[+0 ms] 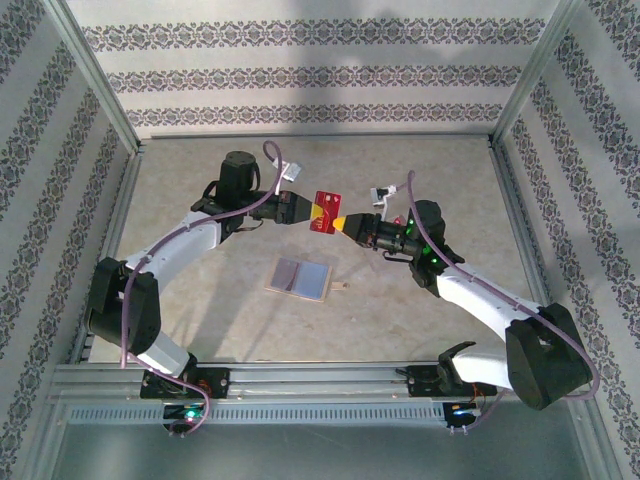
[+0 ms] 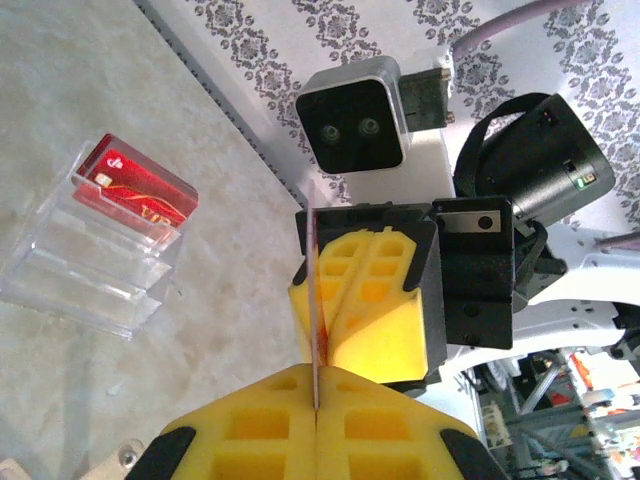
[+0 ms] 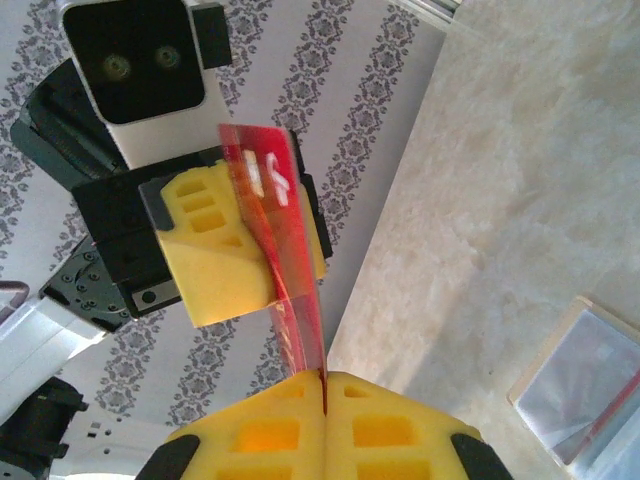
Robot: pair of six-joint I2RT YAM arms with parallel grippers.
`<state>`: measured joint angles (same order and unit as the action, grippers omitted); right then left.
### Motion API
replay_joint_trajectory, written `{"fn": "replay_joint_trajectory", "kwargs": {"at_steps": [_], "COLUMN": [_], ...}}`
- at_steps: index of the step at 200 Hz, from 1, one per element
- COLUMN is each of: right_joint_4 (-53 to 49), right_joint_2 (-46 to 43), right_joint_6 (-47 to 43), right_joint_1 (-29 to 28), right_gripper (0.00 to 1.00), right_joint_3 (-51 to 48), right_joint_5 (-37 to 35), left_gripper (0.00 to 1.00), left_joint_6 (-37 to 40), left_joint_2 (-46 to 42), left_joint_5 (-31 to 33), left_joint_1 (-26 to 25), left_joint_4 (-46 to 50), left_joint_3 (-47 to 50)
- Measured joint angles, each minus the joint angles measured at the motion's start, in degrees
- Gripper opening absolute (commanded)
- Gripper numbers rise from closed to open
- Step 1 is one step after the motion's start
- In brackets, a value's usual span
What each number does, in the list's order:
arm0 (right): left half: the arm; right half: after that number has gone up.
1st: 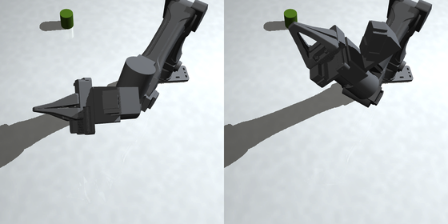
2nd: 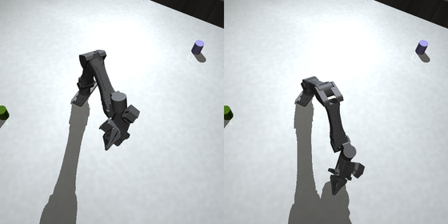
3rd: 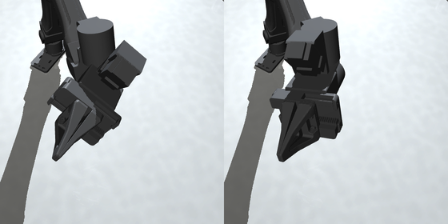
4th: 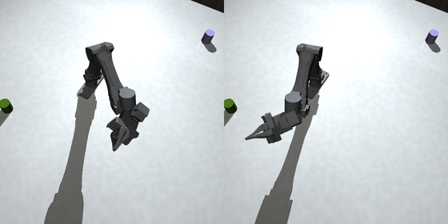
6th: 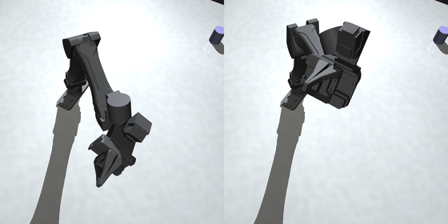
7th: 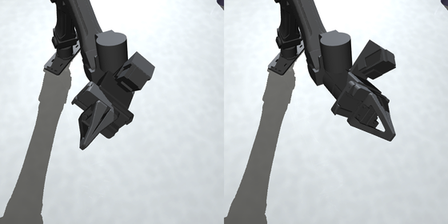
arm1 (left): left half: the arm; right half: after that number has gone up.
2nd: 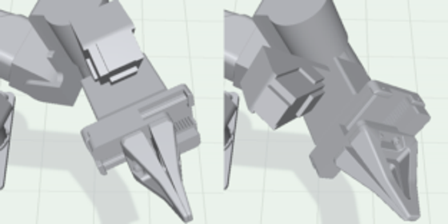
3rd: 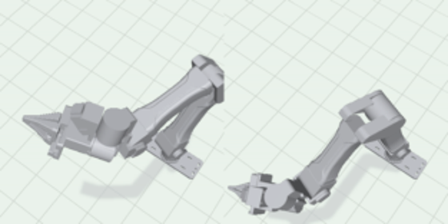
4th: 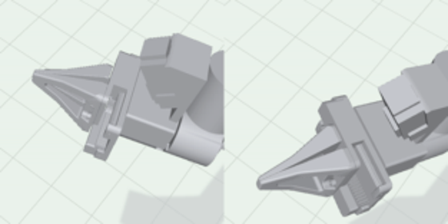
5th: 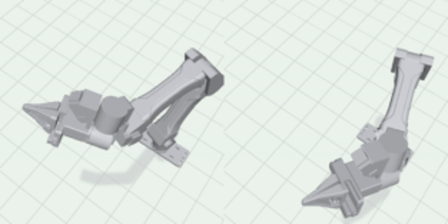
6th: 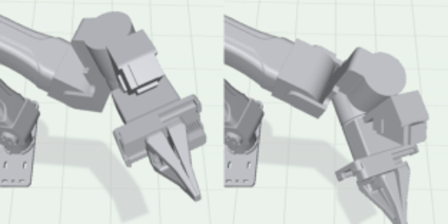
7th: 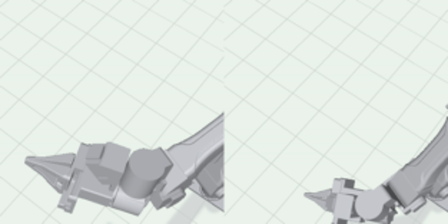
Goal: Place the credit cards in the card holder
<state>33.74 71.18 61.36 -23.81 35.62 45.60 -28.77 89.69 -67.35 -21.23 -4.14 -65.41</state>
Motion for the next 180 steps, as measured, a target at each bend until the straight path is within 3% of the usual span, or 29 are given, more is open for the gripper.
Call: {"fn": "replay_joint_trajectory", "kwargs": {"at_steps": [15, 56, 106, 138, 180], "right_joint_4": [-0.04, -0.68, -0.68, -0.94, -0.94], "right_joint_2": [-0.02, -0.63, -1.22, -1.20, -0.81], "right_joint_6": [-0.07, -0.50, -1.29, -1.33, -1.57], "right_joint_1": [0.02, 0.04, 1.29, 1.55, 1.42], "right_gripper": [0.00, 0.28, 0.44, 0.44, 0.29], "right_joint_3": [0.00, -0.02, -0.02, 0.28, 1.70], "right_joint_5": [0.39, 0.92, 1.49, 2.08, 2.51], "left_gripper": [0.00, 0.00, 0.00, 0.00, 0.00], "left_joint_6": [0.00, -0.04, -0.42, -0.39, -0.22], "left_joint_2": [0.00, 0.00, 0.00, 0.00, 0.00], "left_joint_5": [-0.02, -1.53, -2.93, -3.21, -3.21], "left_joint_1": [-0.02, -0.02, -0.02, -0.13, -0.13], "left_joint_4": [-0.17, -0.94, -1.92, -1.92, -1.90], "left_joint_3": [0.15, 0.28, 1.11, 1.16, 1.18]}}
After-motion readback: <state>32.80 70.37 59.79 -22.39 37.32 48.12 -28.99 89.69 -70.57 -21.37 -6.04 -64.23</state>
